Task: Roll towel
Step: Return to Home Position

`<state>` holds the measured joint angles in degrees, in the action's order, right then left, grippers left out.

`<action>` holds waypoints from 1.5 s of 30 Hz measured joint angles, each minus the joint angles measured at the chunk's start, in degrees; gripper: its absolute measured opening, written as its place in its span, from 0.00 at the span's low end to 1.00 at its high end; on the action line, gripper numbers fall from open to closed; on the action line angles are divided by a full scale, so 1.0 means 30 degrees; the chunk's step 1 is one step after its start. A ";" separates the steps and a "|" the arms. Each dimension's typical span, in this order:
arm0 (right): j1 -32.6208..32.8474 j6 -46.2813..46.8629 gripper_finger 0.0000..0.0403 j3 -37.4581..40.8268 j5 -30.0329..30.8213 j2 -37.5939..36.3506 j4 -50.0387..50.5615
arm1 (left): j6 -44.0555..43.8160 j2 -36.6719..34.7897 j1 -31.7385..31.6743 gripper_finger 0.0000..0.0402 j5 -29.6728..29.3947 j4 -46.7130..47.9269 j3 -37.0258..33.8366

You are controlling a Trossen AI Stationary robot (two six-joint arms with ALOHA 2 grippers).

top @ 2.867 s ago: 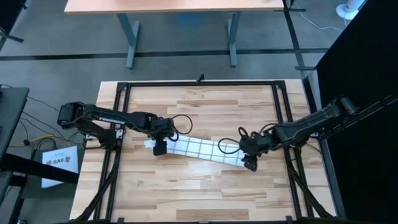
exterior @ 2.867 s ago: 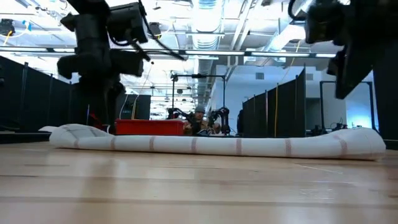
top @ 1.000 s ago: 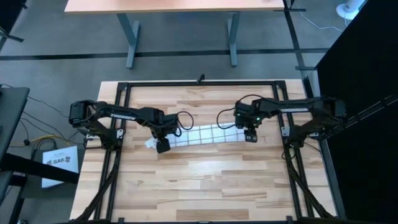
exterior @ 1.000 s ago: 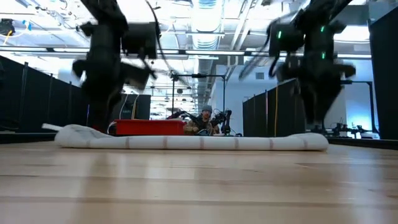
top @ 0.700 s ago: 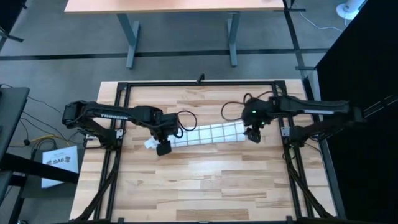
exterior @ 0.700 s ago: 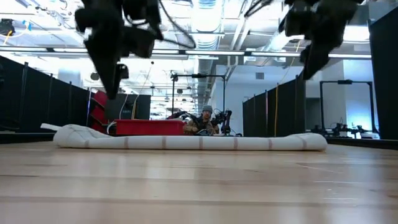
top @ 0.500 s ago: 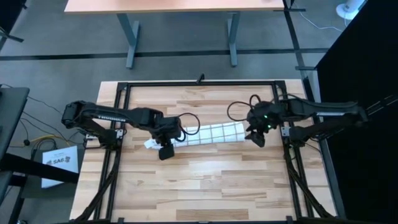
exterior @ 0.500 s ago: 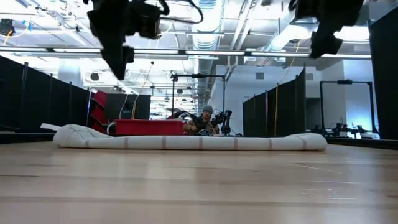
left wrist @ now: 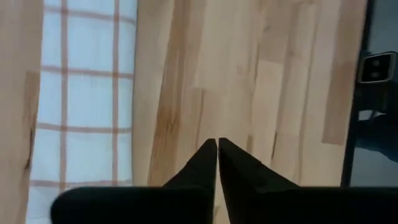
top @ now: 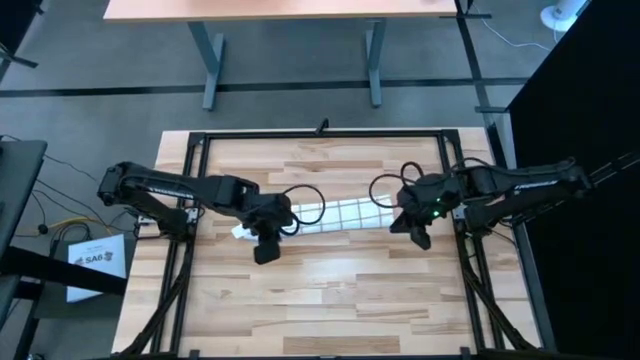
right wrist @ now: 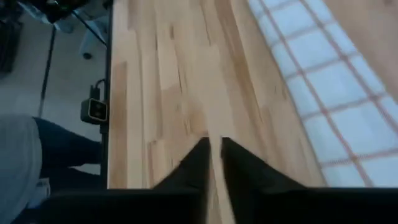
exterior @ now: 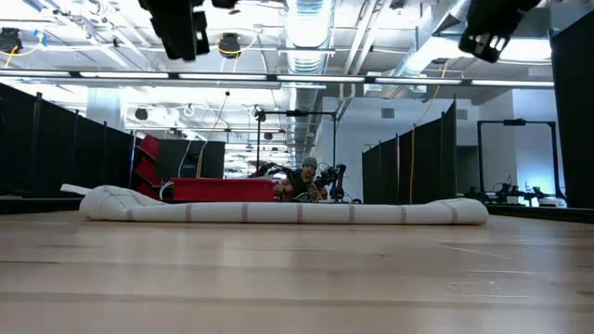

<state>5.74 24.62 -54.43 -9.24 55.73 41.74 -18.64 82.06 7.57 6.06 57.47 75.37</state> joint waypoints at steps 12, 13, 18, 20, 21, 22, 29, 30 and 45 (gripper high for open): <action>-0.2366 -0.1523 0.00 0.0087 0.0834 -0.4970 -0.3019 | 0.0548 -0.9038 0.0212 0.00 -0.2060 -0.4923 -0.3046; -0.2508 -0.1523 0.00 0.0230 0.1164 -0.5598 -0.3008 | 0.0417 -0.9955 0.0294 0.00 -0.2355 -0.5206 -0.3603; -0.3037 -0.1443 0.00 0.0736 0.2274 -0.8483 -0.2658 | -0.0755 -1.3778 0.0568 0.00 -0.3689 -0.5349 -0.5835; -0.3244 -0.1678 0.00 0.0736 0.2276 -0.9450 -0.2203 | -0.0994 -1.4949 0.0481 0.00 -0.3895 -0.4547 -0.6323; -0.3318 -0.1795 0.00 0.0736 0.2287 -0.9928 -0.1913 | -0.2030 -1.5424 0.0468 0.00 -0.4024 -0.4473 -0.6607; -0.3355 -0.1634 0.00 0.0740 0.2284 -1.0351 -0.1714 | -0.2760 -1.5811 0.0470 0.00 -0.4094 -0.4564 -0.6840; -0.3060 -0.1684 0.00 0.0743 0.2179 -1.2632 -0.1345 | 0.1379 -1.7570 0.1085 0.00 -0.2403 -1.1236 -1.1465; -0.3016 -0.1822 0.00 0.0743 0.2192 -1.2922 -0.1362 | 0.1526 -1.7827 0.1113 0.00 -0.2260 -1.2586 -1.2229; -0.3045 -0.3372 0.00 0.9212 0.2034 -1.7535 -1.0937 | -0.0050 -2.0260 0.1152 0.00 -0.0243 -2.2953 -1.9423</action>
<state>-3.40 14.51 -26.80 -3.14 3.12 8.93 -18.79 21.28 11.03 5.33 -11.39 17.11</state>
